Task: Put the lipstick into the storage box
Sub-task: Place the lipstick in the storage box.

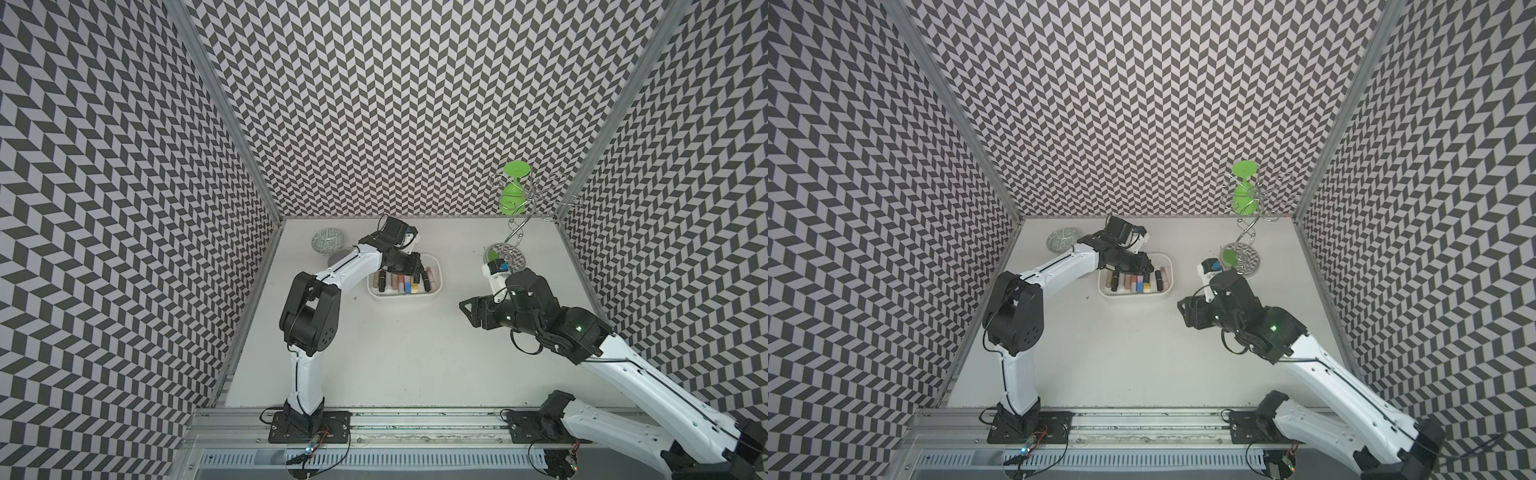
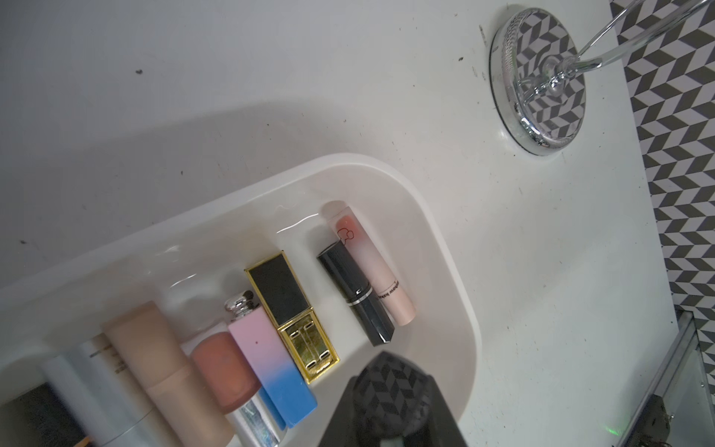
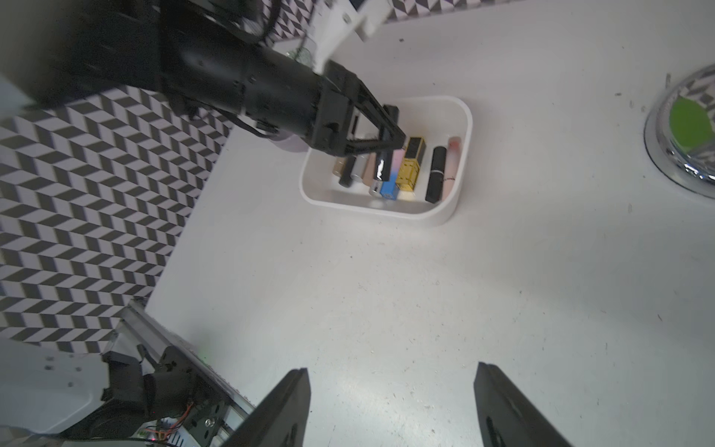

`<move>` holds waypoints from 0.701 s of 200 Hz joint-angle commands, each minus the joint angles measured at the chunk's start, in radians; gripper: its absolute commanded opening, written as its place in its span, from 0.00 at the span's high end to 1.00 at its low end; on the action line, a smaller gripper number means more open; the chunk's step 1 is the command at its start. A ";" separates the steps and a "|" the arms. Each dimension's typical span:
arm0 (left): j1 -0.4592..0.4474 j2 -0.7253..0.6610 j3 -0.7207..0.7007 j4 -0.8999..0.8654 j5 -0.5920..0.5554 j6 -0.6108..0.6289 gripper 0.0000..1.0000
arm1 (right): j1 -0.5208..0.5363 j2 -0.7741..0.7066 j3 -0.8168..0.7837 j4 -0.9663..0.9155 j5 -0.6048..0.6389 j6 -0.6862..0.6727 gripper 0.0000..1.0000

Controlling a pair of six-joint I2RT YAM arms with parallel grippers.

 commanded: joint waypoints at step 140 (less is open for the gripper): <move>0.036 0.185 0.074 0.114 0.064 -0.003 1.00 | -0.009 0.030 -0.075 0.292 -0.054 -0.138 0.27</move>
